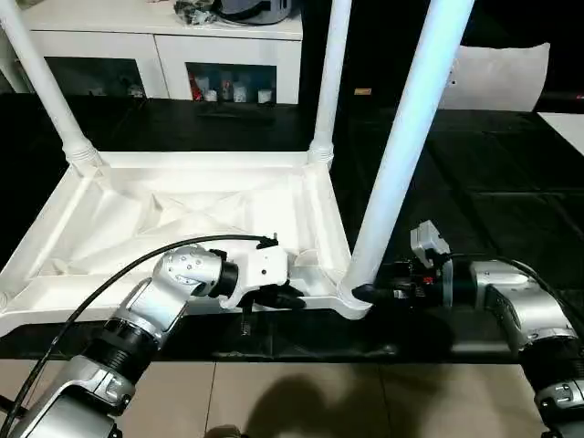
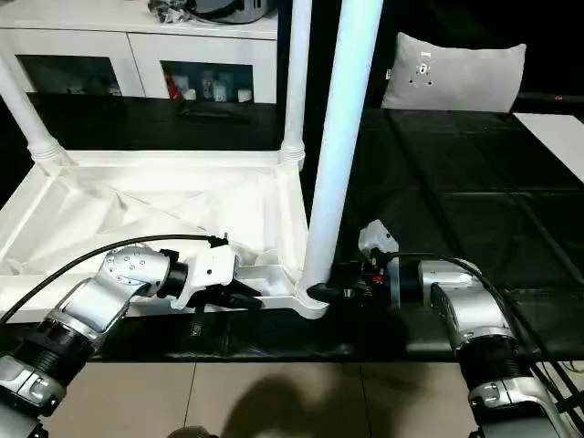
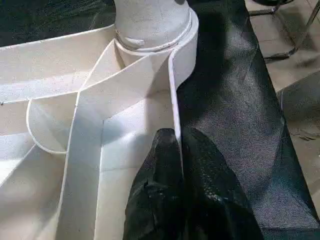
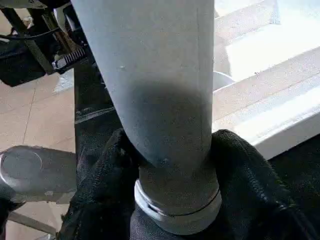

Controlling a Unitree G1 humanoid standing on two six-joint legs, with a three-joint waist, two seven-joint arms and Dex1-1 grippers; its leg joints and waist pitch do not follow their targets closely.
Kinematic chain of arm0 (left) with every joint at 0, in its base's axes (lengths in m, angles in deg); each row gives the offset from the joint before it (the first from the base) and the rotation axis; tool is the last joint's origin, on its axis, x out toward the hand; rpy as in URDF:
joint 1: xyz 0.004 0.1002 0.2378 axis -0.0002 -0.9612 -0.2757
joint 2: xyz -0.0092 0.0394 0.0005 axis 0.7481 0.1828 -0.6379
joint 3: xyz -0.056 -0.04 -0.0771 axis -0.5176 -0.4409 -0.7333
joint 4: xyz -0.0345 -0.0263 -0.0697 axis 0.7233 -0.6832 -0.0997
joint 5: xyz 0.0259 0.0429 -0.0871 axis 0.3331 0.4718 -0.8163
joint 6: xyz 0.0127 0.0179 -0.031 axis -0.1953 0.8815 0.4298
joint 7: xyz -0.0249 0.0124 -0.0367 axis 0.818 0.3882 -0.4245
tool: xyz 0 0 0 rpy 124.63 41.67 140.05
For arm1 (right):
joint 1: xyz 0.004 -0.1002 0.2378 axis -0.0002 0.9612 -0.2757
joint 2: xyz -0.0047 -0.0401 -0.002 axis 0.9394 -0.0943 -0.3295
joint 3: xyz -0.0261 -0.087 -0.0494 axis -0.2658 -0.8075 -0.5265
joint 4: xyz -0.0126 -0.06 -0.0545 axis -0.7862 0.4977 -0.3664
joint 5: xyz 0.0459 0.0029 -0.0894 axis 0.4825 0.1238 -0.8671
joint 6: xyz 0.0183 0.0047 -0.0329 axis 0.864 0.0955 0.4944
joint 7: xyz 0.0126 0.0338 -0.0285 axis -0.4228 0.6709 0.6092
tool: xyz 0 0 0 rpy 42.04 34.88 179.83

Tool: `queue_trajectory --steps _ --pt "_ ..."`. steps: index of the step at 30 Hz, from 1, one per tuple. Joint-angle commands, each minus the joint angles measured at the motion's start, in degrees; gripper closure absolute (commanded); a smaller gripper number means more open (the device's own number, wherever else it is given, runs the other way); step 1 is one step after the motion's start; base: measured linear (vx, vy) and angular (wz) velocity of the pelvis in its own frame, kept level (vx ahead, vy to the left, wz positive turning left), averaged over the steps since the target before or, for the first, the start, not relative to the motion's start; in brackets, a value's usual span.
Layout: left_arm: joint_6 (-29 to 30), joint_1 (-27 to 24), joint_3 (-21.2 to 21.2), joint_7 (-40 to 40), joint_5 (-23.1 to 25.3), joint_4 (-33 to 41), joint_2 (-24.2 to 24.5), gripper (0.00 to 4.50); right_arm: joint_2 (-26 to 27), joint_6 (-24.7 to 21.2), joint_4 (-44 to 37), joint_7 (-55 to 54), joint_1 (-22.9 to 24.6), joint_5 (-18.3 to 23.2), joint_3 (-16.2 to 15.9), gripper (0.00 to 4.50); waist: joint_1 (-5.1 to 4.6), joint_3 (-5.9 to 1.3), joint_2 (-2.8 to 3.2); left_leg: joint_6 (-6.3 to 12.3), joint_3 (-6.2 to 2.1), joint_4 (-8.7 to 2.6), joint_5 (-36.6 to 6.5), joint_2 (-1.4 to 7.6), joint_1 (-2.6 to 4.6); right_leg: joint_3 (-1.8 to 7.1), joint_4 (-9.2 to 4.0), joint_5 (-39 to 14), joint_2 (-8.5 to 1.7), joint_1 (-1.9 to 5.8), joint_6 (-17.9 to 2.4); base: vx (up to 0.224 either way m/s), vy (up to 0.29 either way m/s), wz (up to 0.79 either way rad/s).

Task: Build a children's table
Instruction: Rotate leg to tighten

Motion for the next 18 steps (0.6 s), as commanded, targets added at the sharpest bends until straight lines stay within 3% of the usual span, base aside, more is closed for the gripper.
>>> queue_trajectory --steps 1,4,7,9,10,11,15,18 --pt "1.5 -0.5 1.4 -0.6 0.0 1.9 -1.1 4.50 0.2 -2.2 -2.0 2.3 0.5 2.1 -0.1 2.54 -0.05 -3.86 -0.61 2.88 -0.75 -3.89 -10.4 3.07 0.64 3.23 -4.01 -17.1 -4.87 3.00 -9.9 0.000 0.000 0.00" --pt "5.6 -0.9 0.4 2.5 -0.4 2.9 -2.9 4.50 0.9 -4.0 -5.0 0.6 2.5 3.0 0.3 2.54 0.17 -3.85 -0.63 3.10 -0.73 -3.85 -9.7 3.18 0.64 3.32 -3.84 -16.0 -4.85 2.96 -10.2 0.000 0.000 0.00" --pt "13.9 -2.0 -1.0 9.5 -1.4 5.4 -8.1 4.50 6.3 -6.5 -7.6 -14.1 4.0 0.5 1.6 2.54 0.05 -3.50 -0.63 2.21 -0.91 -4.16 -11.3 3.06 0.69 3.19 -4.35 -19.7 -4.94 2.78 -9.5 0.000 0.000 0.00" --pt "16.8 -2.1 -1.6 13.1 -1.4 5.7 -11.0 4.50 9.9 -7.6 -8.2 -22.0 4.0 -0.6 2.8 2.54 -0.65 -3.26 -0.73 0.84 -1.13 -4.41 -13.4 2.78 0.81 2.96 -5.09 -25.0 -5.09 2.76 -7.7 0.000 0.000 0.00" --pt "18.2 -1.8 -2.1 15.7 -1.1 5.3 -12.8 4.50 11.9 -8.0 -8.4 -26.2 3.8 -1.2 3.5 2.55 -1.14 -3.23 0.01 0.11 -1.41 -4.48 -14.5 2.61 0.71 2.81 -5.31 -27.9 -5.29 2.97 -6.5 0.000 0.000 0.00" --pt "19.2 -1.6 -2.5 17.4 -0.9 5.0 -14.0 4.50 13.2 -8.3 -8.4 -29.0 3.7 -1.6 4.0 2.55 -1.86 -3.18 -0.43 -0.20 -1.37 -4.49 -16.2 2.51 0.99 2.59 -6.05 -30.2 -5.10 2.72 -5.1 0.000 0.000 0.00" --pt "23.8 -0.2 -4.0 25.5 0.0 4.1 -19.8 4.50 20.1 -9.0 -8.2 -47.0 2.9 -4.8 8.2 2.55 -3.40 -3.05 -0.59 -0.20 -1.42 -4.41 -17.5 2.11 1.20 2.47 -6.63 -33.0 -4.99 2.40 -3.8 0.000 0.000 0.00" --pt "24.2 0.6 -3.9 28.8 1.9 3.4 -22.0 4.50 23.4 -6.8 -8.3 -52.7 3.1 -4.8 9.9 2.55 -3.53 -3.12 -0.45 0.34 -1.40 -4.33 -17.2 1.91 1.24 2.39 -7.19 -34.3 -4.95 2.15 -2.3 0.000 0.000 0.00"
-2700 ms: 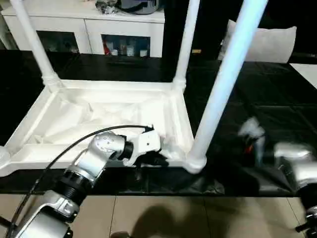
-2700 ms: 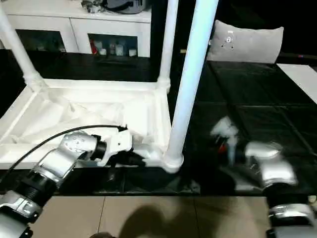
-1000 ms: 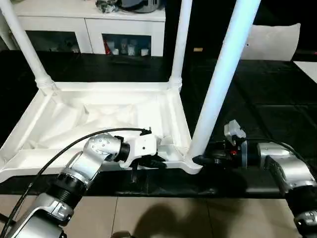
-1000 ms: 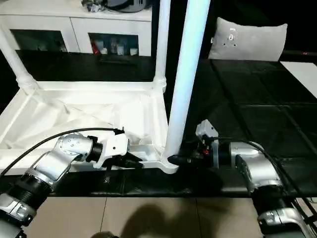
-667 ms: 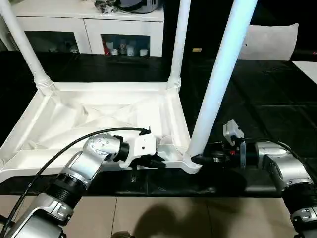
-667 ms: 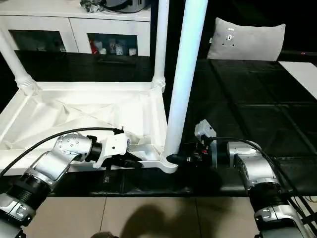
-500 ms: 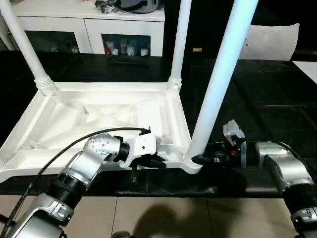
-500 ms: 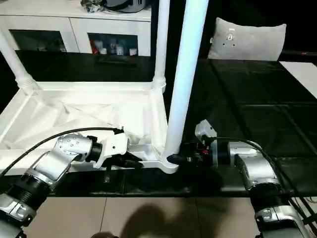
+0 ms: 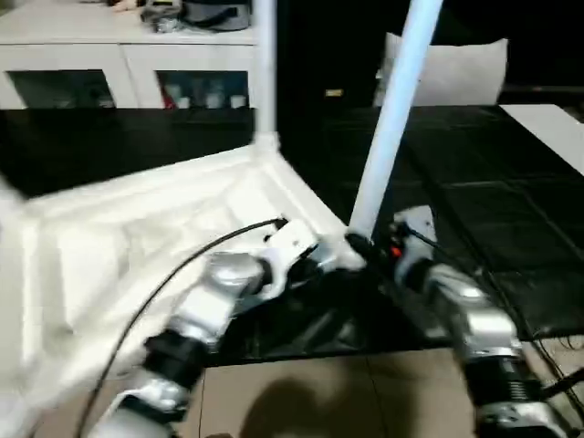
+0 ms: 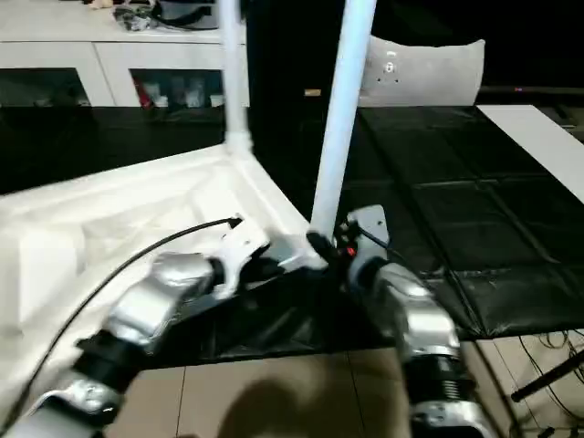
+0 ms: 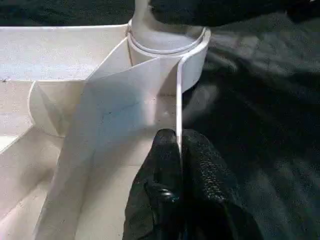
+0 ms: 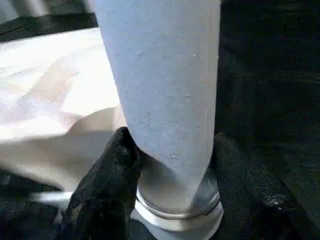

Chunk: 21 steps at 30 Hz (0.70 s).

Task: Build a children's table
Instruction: Rotate leg to tighten

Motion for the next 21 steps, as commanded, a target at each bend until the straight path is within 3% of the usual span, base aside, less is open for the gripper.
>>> queue_trajectory --steps 1,2,4,6,10,11,13,14,15,17,19,21 --pt "-1.6 1.2 2.7 0.8 -0.8 1.1 -3.9 4.50 3.3 0.4 -0.3 -2.7 -0.5 0.8 -1.1 2.21 0.11 -3.15 -0.72 0.72 -1.53 -4.43 -16.9 2.03 0.41 2.47 -6.78 -33.1 -4.94 1.87 -2.4 0.000 0.000 0.00" --pt "-2.5 1.2 3.0 0.9 -0.2 1.0 -3.7 4.50 3.8 2.8 -1.4 -2.9 0.2 0.3 -1.3 1.87 0.28 -3.33 -0.57 0.90 -1.50 -4.49 -16.1 2.20 0.38 2.64 -6.56 -31.0 -4.91 1.87 -2.8 0.000 0.000 0.00" --pt "-2.6 1.2 3.0 0.8 -0.2 1.0 -3.7 4.50 3.7 3.0 -1.5 -2.9 0.3 0.1 -1.4 1.87 0.41 -3.47 -0.57 1.25 -1.42 -4.55 -15.1 2.30 0.20 2.84 -6.15 -28.1 -4.83 1.96 -3.3 0.000 0.000 0.00" --pt "-3.2 1.0 3.3 0.3 0.1 1.2 -2.8 4.50 3.6 3.4 -2.5 -2.4 0.8 0.7 -0.9 1.60 0.59 -3.48 -0.40 1.83 -1.31 -4.63 -14.0 2.46 0.18 3.11 -5.58 -23.3 -4.65 1.98 -5.2 0.000 0.000 0.00" --pt "-4.5 0.7 4.2 -1.1 1.3 1.4 -0.2 4.50 0.6 4.0 -5.8 1.8 1.9 2.4 0.5 1.29 1.01 -3.79 -0.46 2.74 -1.24 -4.46 -10.7 2.44 -0.36 3.31 -4.72 -17.5 -4.74 2.60 -6.8 0.000 0.000 0.00" --pt "-5.5 0.7 4.2 -2.4 1.7 1.2 1.0 4.50 -2.9 3.8 -7.5 7.3 2.7 4.0 0.2 1.14 1.23 -3.65 -0.51 3.37 -1.11 -4.36 -10.5 2.42 -0.37 3.29 -4.72 -16.9 -4.67 2.64 -7.1 0.000 0.000 0.00" --pt "-6.1 0.7 4.3 -3.2 1.8 1.1 1.8 4.50 -5.1 3.4 -8.6 10.7 3.4 4.8 -0.2 0.96 1.59 -3.72 -0.44 4.06 -1.06 -4.22 -9.7 2.49 -0.42 3.37 -4.52 -15.8 -4.67 2.85 -7.1 0.000 0.000 0.00" --pt "-7.8 0.6 4.6 -4.9 1.8 0.9 3.3 4.50 -8.9 3.0 -10.2 15.9 4.8 5.5 -0.8 0.92 1.79 -3.62 -0.21 4.26 -1.08 -4.27 -9.8 2.55 -0.47 3.37 -4.51 -15.8 -4.62 2.78 -7.2 0.000 0.000 0.00" --pt "-7.8 0.6 4.6 -4.9 1.8 0.9 3.3 4.50 -8.9 3.0 -10.2 15.9 4.8 5.5 -0.8 0.85 1.84 -3.59 -0.29 4.27 -1.12 -4.29 -10.0 2.53 -0.46 3.30 -4.63 -16.2 -4.64 2.83 -7.0 0.000 0.000 0.00" --pt "-10.4 0.5 5.3 -8.0 1.8 0.7 6.1 4.50 -14.6 2.5 -11.4 22.5 6.7 6.0 -0.8 0.59 2.07 -3.58 -0.32 4.35 -1.05 -4.19 -10.3 2.54 -0.41 3.34 -4.64 -16.7 -4.69 2.85 -7.3 0.000 0.000 0.00" --pt "-11.2 0.4 5.6 -9.1 1.8 0.8 6.8 4.50 -15.8 2.2 -11.6 23.9 7.1 6.3 -0.5 0.41 2.05 -3.52 -0.43 4.27 -1.07 -4.23 -11.3 2.49 -0.33 3.21 -4.88 -18.5 -4.70 2.75 -7.4 0.000 0.000 0.00" --pt "-14.8 0.0 6.8 -13.5 1.1 1.1 9.6 4.50 -20.8 0.5 -13.2 29.3 9.4 7.6 -0.3 0.16 2.25 -3.37 -0.61 4.28 -1.15 -4.29 -12.2 2.61 -0.25 3.26 -5.18 -21.4 -4.75 2.73 -6.3 0.000 0.000 0.00"
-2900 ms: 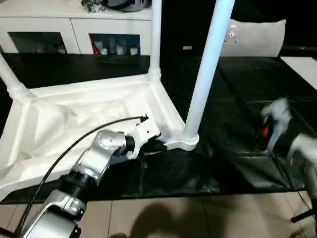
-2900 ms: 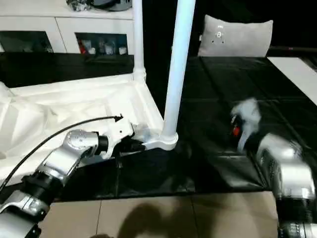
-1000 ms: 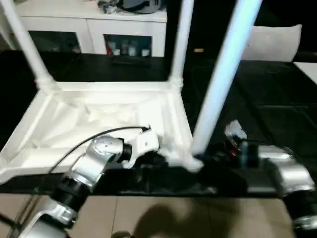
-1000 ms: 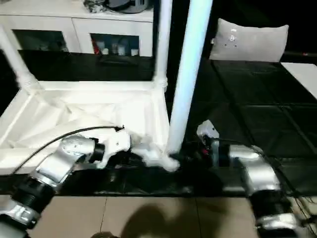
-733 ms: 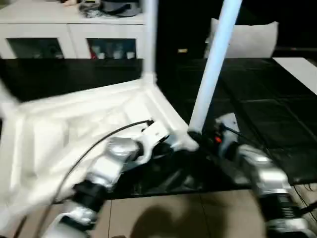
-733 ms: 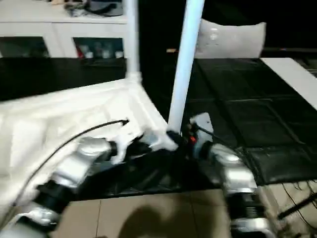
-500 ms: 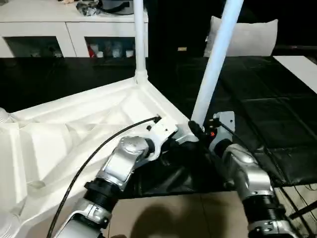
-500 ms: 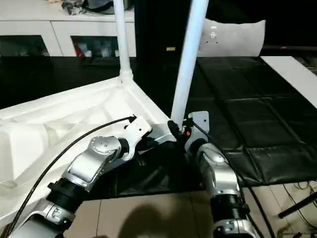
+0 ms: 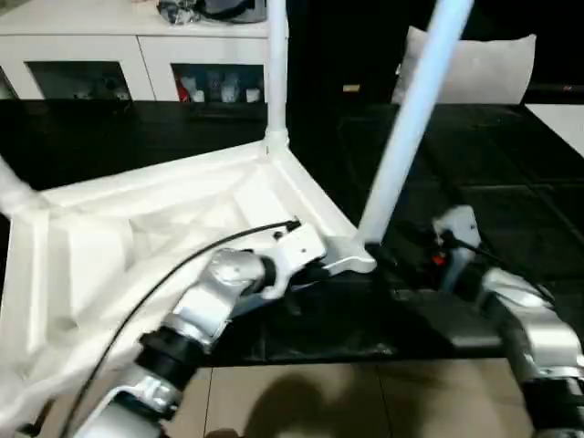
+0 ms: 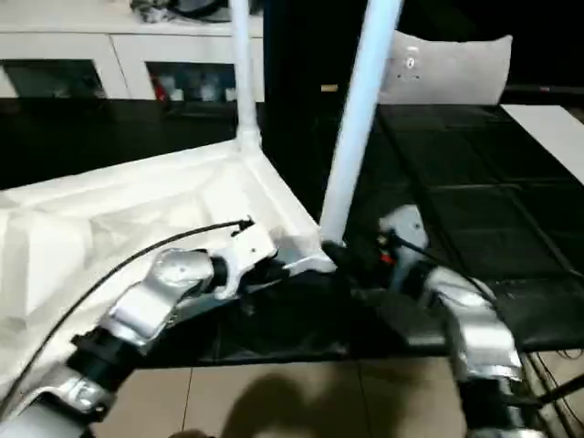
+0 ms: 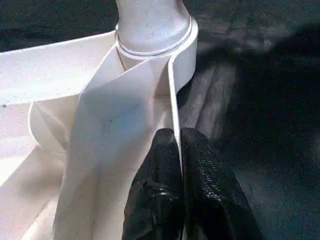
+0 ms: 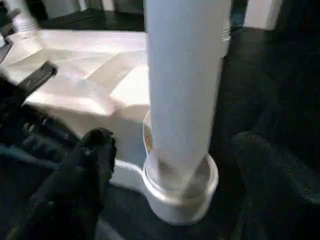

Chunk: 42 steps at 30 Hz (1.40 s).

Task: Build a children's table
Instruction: Rotate leg to tighten

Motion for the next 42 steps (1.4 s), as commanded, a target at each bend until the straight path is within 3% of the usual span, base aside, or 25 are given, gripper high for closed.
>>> queue_trajectory --steps 1,5,10,13,16,21,25,26,30,34,42 --pt "-3.3 -0.3 1.9 -4.9 -0.4 0.5 1.8 4.50 -3.5 -1.8 -2.0 4.5 1.1 1.8 0.1 0.16 0.46 -3.39 -0.72 4.30 -1.02 -3.85 -12.2 2.74 0.47 3.17 -5.28 -21.7 -4.82 3.10 -6.5 0.000 0.000 0.00" --pt "-6.1 -0.5 2.7 -9.4 -1.1 0.5 4.0 4.50 -6.3 -1.5 -2.0 6.9 1.7 1.9 -0.1 0.03 0.54 -3.38 -1.04 4.05 -1.03 -3.86 -12.4 2.76 0.39 3.03 -5.22 -22.4 -4.85 3.00 -6.5 0.000 0.000 0.00" --pt "-9.2 -0.4 3.6 -12.6 -1.4 -0.2 6.0 4.50 -7.1 -2.2 -3.3 9.1 2.3 3.1 -0.4 0.03 1.16 -3.55 -0.96 4.06 -0.99 -3.75 -11.0 2.90 0.46 3.16 -4.88 -20.7 -4.84 2.96 -7.0 0.000 0.000 0.00" --pt "-10.4 -0.6 3.9 -16.4 -2.8 0.2 7.0 4.50 -7.2 -2.0 -4.1 11.4 2.3 3.1 -2.5 0.03 1.48 -3.56 -0.75 4.12 -0.98 -3.77 -10.9 2.94 0.48 3.16 -4.73 -19.5 -4.82 2.94 -7.3 0.000 0.000 0.00" --pt "-11.1 -0.7 4.2 -18.4 -3.4 0.8 7.7 4.50 -6.9 -2.5 -3.0 13.8 1.3 4.0 -3.2 0.38 1.66 -3.49 -0.61 3.58 -1.01 -3.88 -12.2 3.08 0.63 3.11 -4.78 -20.1 -4.89 2.87 -8.1 0.000 0.000 0.00" --pt "-13.2 -0.1 5.3 -22.3 -3.9 1.0 9.5 4.50 -7.0 -2.3 4.1 20.6 -3.6 3.2 -6.8 0.85 1.65 -3.43 -1.07 3.19 -0.89 -3.78 -13.0 3.07 0.68 3.15 -4.85 -22.1 -5.05 2.83 -8.1 0.000 0.000 0.00" --pt "-13.9 0.3 5.5 -23.3 -3.7 0.7 9.9 4.50 -6.4 1.8 13.4 23.8 -7.5 0.5 -8.8 1.23 1.59 -3.60 -0.92 2.94 -0.88 -3.56 -11.7 3.18 0.58 3.10 -4.32 -20.2 -5.06 2.80 -9.5 0.000 0.000 0.00" --pt "-14.3 0.4 5.7 -23.9 -3.7 0.4 10.0 4.50 -5.3 5.8 21.4 25.4 -10.3 -1.6 -9.8 1.33 1.44 -3.73 -1.09 2.88 -0.82 -3.45 -11.8 3.14 0.51 3.01 -4.14 -19.3 -5.19 2.83 -10.4 0.000 0.000 0.00" --pt "-14.7 0.5 5.8 -24.1 -3.7 0.0 10.1 4.50 -4.1 9.9 29.4 26.4 -12.3 -3.3 -10.3 1.65 1.23 -3.63 -1.09 2.78 -0.80 -3.49 -12.2 3.12 0.43 2.96 -4.23 -19.2 -5.12 3.08 -10.7 0.000 0.000 0.00" --pt "-15.0 0.7 5.7 -24.3 -3.8 -0.4 10.0 4.50 -4.7 10.2 28.4 28.5 -11.1 -2.2 -10.6 1.93 1.25 -3.50 -1.20 2.82 -0.84 -3.64 -13.0 3.24 0.72 3.05 -4.51 -21.9 -4.95 3.02 -9.4 0.000 0.000 0.00" --pt "-14.7 0.4 5.0 -23.0 -4.3 -0.4 9.6 4.50 -4.4 11.2 27.2 30.5 -11.8 -0.8 -9.7 2.22 1.33 -3.55 -1.16 3.25 -0.78 -3.58 -12.5 3.19 0.59 3.02 -4.40 -20.8 -4.83 3.10 -9.9 0.000 0.000 0.00"
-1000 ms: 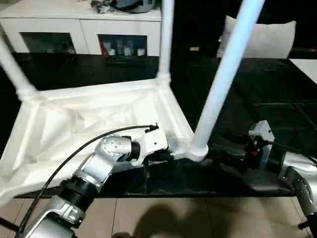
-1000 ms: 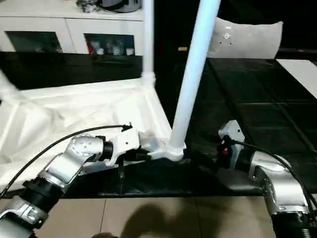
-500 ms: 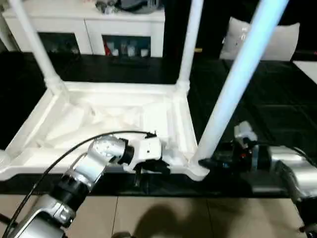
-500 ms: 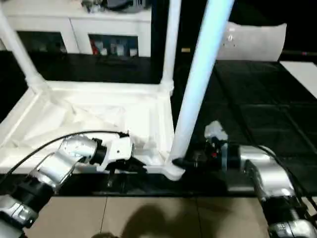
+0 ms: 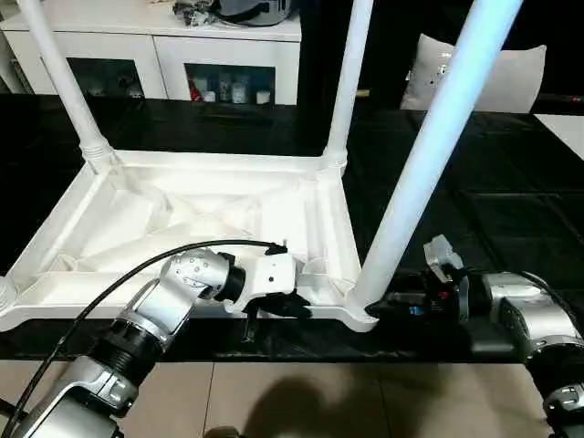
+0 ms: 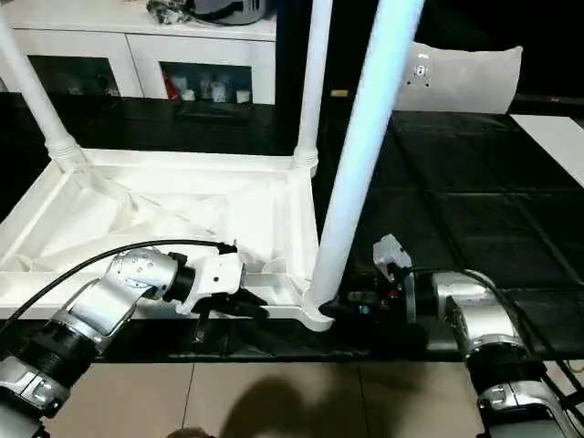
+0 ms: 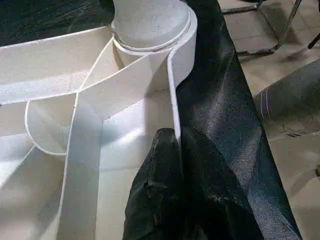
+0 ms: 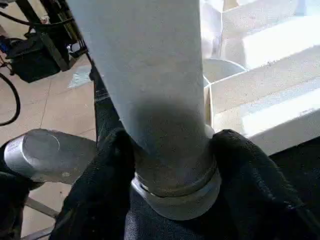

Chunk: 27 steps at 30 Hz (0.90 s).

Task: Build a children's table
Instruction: Rotate leg to tighten

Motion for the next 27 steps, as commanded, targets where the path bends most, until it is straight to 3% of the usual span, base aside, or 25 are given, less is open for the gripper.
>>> queue_trajectory --steps 1,4,7,10,11,12,14,16,19,24,27 --pt "-0.7 0.1 1.4 -1.2 0.3 0.7 -0.6 4.50 -0.3 -1.5 -1.2 -1.1 0.5 0.3 1.0 2.34 -0.07 -3.50 -0.61 3.28 -0.81 -4.03 -12.5 3.05 0.48 3.07 -4.61 -21.2 -4.81 2.88 -9.5 0.000 0.000 0.00" --pt "1.9 -1.0 -0.9 2.8 -0.9 1.6 -2.3 4.50 -0.8 -6.9 -11.6 -3.1 4.5 4.7 3.5 2.53 0.11 -3.52 -0.42 3.26 -0.87 -4.07 -12.8 3.11 0.63 3.07 -4.85 -22.1 -4.82 2.86 -8.8 0.000 0.000 0.00" --pt "2.8 -1.3 -1.3 3.8 -1.1 1.9 -2.7 4.50 -1.1 -7.3 -14.0 -4.2 5.7 4.7 3.6 2.68 0.08 -3.51 -0.53 3.02 -0.90 -4.15 -13.9 2.99 0.70 2.96 -5.09 -24.0 -4.88 2.73 -8.1 0.000 0.000 0.00" --pt "5.7 -2.2 -2.8 7.7 -1.3 3.1 -4.3 4.50 -1.1 -5.8 -18.0 -12.9 8.7 1.9 6.0 2.68 -0.13 -3.37 -0.53 2.24 -1.09 -4.31 -14.1 2.95 0.70 3.01 -5.34 -25.9 -5.01 2.59 -6.9 0.000 0.000 0.00" --pt "6.8 -2.3 -3.4 9.6 -1.0 3.2 -4.9 4.50 -0.5 -6.0 -18.7 -15.3 9.3 2.4 7.7 2.68 -0.25 -3.38 -0.77 2.14 -1.02 -4.27 -14.2 2.89 0.72 3.02 -5.45 -26.2 -4.93 2.51 -6.4 0.000 0.000 0.00" --pt "7.6 -2.3 -3.8 10.9 -0.7 3.3 -5.4 4.50 0.0 -6.7 -19.7 -16.8 9.8 2.9 8.9 2.42 -0.30 -3.38 -0.95 2.25 -1.01 -4.28 -14.1 2.88 0.73 3.01 -5.48 -26.2 -4.96 2.50 -6.4 0.000 0.000 0.00" --pt "9.4 -2.4 -4.7 13.5 -0.3 3.6 -6.2 4.50 0.7 -8.1 -22.6 -19.6 11.0 4.0 11.2 2.42 -0.47 -3.49 -0.95 2.46 -1.14 -4.32 -12.9 2.75 0.26 2.95 -5.33 -25.6 -4.98 2.90 -5.9 0.000 0.000 0.00" --pt "10.5 -2.5 -5.2 15.2 0.1 3.9 -6.7 4.50 0.5 -10.4 -26.6 -20.0 12.6 5.5 12.0 2.22 -0.55 -3.51 -0.94 3.31 -0.99 -4.18 -12.1 2.75 0.43 3.10 -5.23 -23.2 -4.74 2.69 -6.1 0.000 0.000 0.00" --pt "10.7 -2.9 -5.6 15.8 -0.6 4.6 -7.4 4.50 1.4 -13.2 -32.9 -20.8 15.5 7.0 10.6 1.91 -0.69 -3.52 -1.03 4.29 -0.98 -4.17 -10.7 2.71 0.10 3.07 -5.03 -21.1 -4.71 2.78 -6.2 0.000 0.000 0.00" --pt "7.6 -2.9 -4.2 14.1 -0.2 4.7 -6.9 4.50 5.8 -15.0 -38.6 -30.6 15.2 3.9 8.6 1.46 -1.43 -3.39 -0.90 3.15 -1.06 -4.44 -11.3 2.54 0.05 2.96 -5.31 -23.3 -4.69 2.63 -5.6 0.000 0.000 0.00" --pt "7.2 -2.6 -3.7 13.9 0.1 4.7 -6.7 4.50 6.7 -17.2 -40.8 -34.0 14.4 1.9 7.3 1.15 -1.61 -3.37 -0.72 2.25 -1.08 -4.51 -12.1 2.70 0.44 3.16 -5.33 -24.0 -4.73 2.39 -5.2 0.000 0.000 0.00"
